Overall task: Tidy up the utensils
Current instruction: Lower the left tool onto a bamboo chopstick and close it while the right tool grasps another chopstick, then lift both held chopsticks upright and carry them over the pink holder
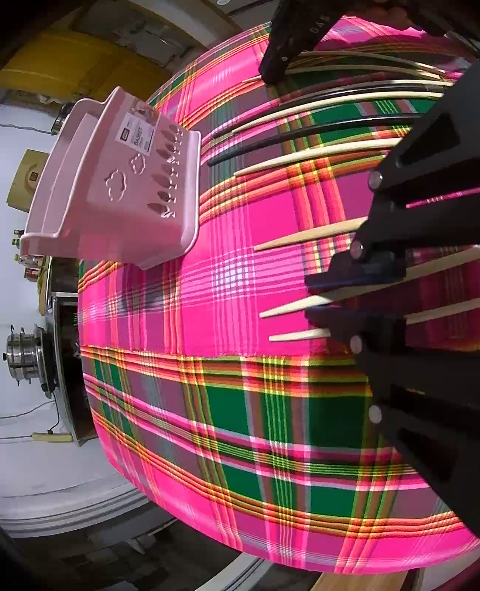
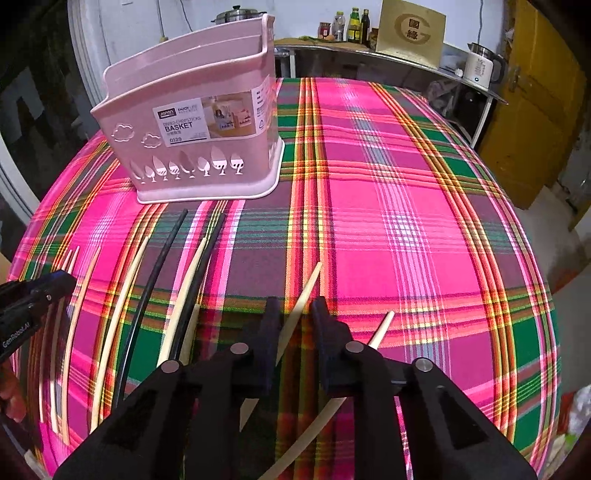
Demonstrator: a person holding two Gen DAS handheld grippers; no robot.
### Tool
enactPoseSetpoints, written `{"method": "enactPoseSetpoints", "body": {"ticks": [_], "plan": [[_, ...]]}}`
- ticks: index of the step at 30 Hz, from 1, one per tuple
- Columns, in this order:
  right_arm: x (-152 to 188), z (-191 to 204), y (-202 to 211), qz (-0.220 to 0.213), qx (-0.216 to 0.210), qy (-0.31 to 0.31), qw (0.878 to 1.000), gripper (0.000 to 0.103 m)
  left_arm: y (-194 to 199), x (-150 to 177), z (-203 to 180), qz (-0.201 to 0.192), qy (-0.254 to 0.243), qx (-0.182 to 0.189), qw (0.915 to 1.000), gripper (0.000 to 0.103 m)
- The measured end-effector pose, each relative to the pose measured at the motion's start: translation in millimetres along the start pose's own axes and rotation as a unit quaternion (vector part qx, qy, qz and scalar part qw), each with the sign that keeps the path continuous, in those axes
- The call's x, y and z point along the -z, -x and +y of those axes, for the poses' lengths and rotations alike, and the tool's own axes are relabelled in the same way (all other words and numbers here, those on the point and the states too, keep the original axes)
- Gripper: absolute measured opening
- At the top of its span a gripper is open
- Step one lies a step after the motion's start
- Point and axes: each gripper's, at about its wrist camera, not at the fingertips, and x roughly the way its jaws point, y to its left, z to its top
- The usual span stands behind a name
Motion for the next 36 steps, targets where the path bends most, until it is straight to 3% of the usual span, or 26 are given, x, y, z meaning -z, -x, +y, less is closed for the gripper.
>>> {"method": "enactPoseSetpoints", "body": {"ticks": [6,14,36], "plan": [[-7,-3,2,0.001,-0.021,-0.002,1.000,0.006,-3,-5,6,0.006,0.011,0.026,0.9996,0.007],[-13,-3,20,-0.023,-0.047,-0.006,0.999,0.006,16,-11,1,-0.015,0.003,0.040,0.9991,0.007],[-26,0,126,-0.149,-0.101,0.017,0.984,0.006,130,-28,3,-0.134,-0.012,0.075,0.9880,0.007]]}}
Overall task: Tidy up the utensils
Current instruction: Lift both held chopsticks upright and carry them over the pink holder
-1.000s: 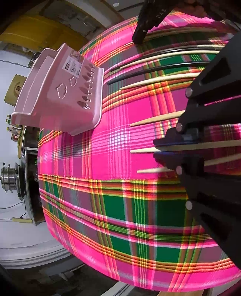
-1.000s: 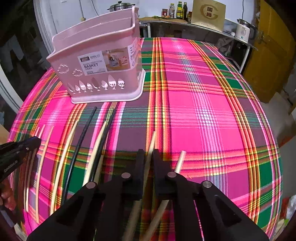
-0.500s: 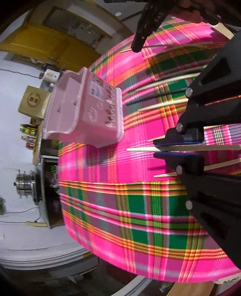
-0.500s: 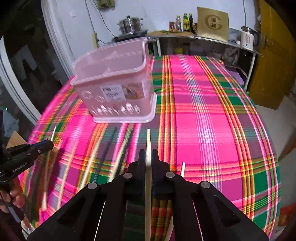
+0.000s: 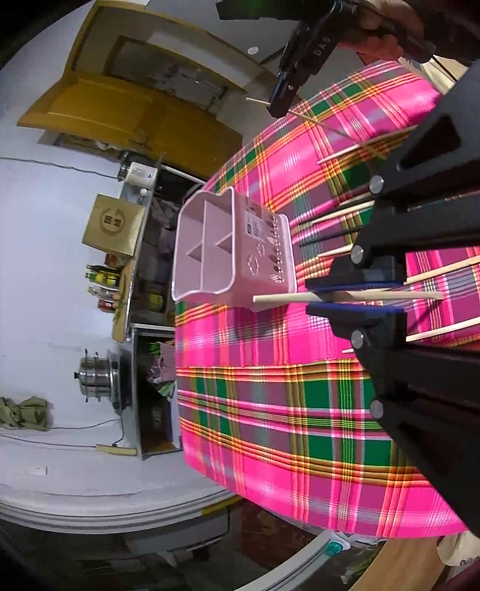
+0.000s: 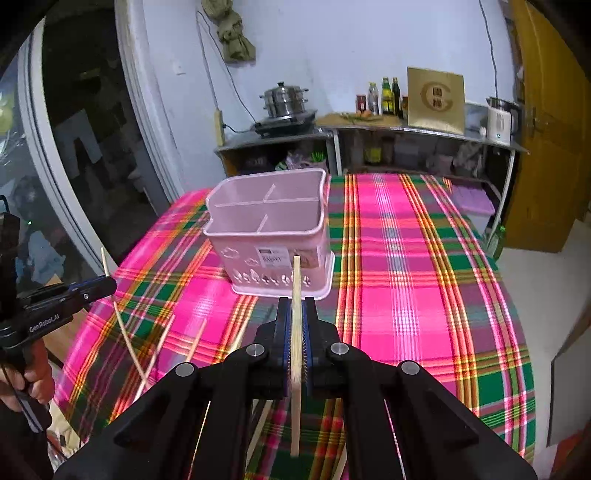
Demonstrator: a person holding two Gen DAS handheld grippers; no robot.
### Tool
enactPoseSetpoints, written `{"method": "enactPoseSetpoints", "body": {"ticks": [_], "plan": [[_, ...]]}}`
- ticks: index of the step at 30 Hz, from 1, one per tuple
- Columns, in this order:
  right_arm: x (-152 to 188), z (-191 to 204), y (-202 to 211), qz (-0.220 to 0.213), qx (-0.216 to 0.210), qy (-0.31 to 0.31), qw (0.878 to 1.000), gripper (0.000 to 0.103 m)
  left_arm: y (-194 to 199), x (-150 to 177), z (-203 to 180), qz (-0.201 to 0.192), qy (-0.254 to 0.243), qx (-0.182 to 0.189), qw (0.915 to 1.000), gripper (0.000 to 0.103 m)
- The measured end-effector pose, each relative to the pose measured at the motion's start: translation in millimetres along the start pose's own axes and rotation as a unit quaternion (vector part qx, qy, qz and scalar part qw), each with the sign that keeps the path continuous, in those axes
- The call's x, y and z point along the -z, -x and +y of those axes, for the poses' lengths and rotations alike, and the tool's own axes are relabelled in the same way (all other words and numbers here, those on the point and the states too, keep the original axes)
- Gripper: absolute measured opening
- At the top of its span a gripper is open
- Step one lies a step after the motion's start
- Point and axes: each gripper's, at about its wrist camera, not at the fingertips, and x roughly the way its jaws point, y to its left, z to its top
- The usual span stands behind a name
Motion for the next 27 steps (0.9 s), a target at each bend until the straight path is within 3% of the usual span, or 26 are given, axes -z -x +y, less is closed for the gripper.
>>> {"method": "enactPoseSetpoints", "body": {"ticks": [16,27], "plan": [[-14,12,37,-0.032,-0.008,0.027,0.999,0.006,23,-11,-20,-0.029,-0.028,0.028,0.9988,0.006],[-60,19,34,-0.053,-0.015,0.043,0.998,0.005,14,-66,-38,-0.046,-0.048,0.033,0.9972,0.006]]}}
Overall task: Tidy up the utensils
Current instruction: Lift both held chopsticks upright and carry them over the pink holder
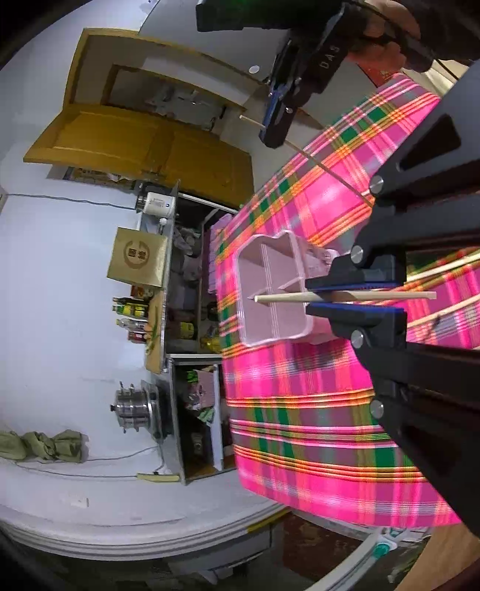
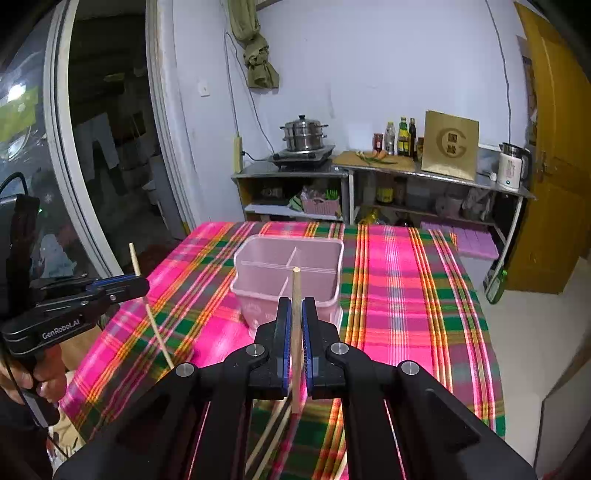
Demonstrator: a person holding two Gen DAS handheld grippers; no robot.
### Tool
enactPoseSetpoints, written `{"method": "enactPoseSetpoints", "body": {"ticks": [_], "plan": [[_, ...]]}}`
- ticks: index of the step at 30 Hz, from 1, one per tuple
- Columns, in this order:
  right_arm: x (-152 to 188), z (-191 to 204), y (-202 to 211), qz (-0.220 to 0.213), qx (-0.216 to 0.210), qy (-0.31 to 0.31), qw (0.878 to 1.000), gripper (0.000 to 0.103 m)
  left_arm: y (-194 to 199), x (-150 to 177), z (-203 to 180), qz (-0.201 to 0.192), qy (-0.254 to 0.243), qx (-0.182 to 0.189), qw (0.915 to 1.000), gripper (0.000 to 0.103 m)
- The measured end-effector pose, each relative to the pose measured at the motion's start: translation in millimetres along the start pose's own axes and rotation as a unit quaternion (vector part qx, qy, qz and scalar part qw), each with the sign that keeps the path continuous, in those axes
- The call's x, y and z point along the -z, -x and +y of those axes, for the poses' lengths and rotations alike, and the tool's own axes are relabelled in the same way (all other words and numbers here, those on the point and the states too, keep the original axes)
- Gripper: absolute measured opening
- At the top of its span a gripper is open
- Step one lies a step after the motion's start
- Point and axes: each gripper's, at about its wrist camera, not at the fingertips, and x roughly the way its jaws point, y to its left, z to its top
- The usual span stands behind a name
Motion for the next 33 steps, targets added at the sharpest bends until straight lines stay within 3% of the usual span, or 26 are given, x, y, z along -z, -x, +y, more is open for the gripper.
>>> {"method": "enactPoseSetpoints", "body": {"ticks": [10,16,27,33], "plan": [[-56,1,-26,-0.037,-0.020,-0.005,0.999,0.005,-23,-57,4,-0.025,-0.003,-0.011,0.9996,0.006],[-73,0,-49,-0.037,-0.028,-0.012,0.999,0.005,-39,-83,10,-0.037,-0.002,-0.008,0.9993,0.006],[-96,2,-72,-0.046,-0.039,-0.016,0.998,0.005,-67,-98,23,-0.045,-0.001,-0.013,0.9989,0.006],[-90,6,-95,-0.038,-0.044,-0.016,0.998,0.005,-82,-93,32,-0.049,0.002,-0.014,0.9987,0.006]]}}
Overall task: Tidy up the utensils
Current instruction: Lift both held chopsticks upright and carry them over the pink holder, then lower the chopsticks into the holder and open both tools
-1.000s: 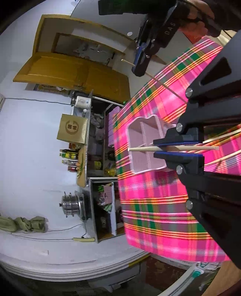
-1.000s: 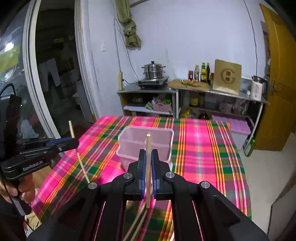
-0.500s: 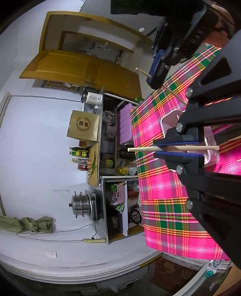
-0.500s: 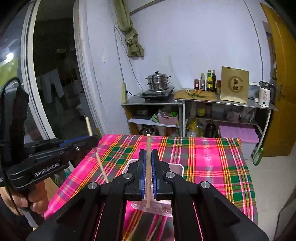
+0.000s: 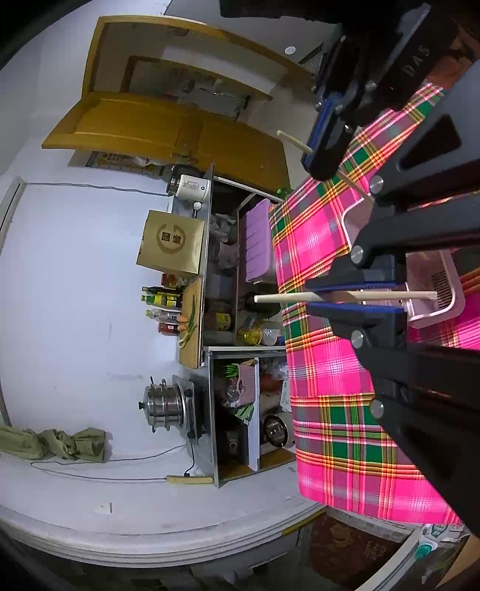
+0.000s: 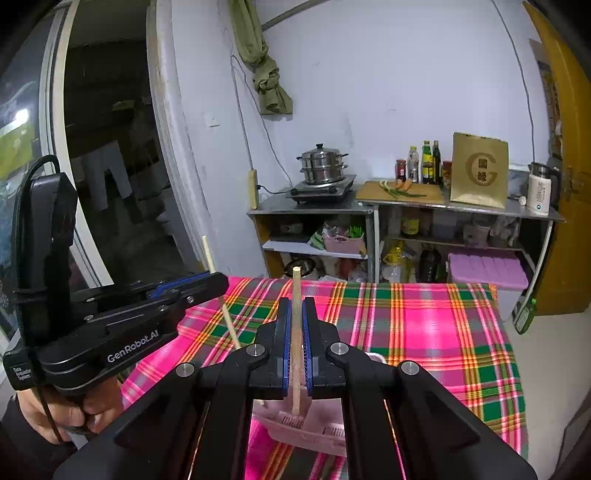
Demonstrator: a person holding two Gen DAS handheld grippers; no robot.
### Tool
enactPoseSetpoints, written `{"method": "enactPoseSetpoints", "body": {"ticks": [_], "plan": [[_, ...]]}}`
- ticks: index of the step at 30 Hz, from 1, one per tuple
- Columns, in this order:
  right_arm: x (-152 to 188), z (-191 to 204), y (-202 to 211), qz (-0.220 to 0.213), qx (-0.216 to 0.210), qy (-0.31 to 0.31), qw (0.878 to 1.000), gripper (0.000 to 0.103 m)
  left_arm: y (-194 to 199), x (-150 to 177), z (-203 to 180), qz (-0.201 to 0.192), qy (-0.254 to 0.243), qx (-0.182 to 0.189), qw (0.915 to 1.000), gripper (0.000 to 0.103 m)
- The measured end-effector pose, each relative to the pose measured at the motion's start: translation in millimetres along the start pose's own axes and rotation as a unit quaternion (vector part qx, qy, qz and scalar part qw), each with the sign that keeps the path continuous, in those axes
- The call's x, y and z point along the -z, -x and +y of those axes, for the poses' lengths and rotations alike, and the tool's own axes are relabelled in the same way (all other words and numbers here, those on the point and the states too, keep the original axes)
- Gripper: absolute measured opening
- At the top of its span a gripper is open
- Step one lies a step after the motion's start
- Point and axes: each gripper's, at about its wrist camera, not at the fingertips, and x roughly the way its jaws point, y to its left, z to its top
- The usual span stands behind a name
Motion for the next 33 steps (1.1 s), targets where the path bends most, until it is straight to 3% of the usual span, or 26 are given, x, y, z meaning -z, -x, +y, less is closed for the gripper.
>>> {"method": "enactPoseSetpoints", "body": {"ticks": [11,26,30,33], "plan": [[35,-3,-41,0.039,0.002,-0.006,0.999,0.005,-25,34,6,0.009,0.002,0.013,0.9999,0.006],[62,-13,-55,0.081,0.018,-0.021,0.996,0.005,-31,66,11,0.043,0.013,0.010,0.9989,0.007],[63,-13,-46,0.078,0.017,-0.020,0.997,0.018,-26,70,12,0.043,0.018,0.007,0.9989,0.018],[65,-13,-38,0.073,0.018,-0.020,0.997,0.018,-19,75,13,0.041,0.022,0.007,0.9989,0.020]]}}
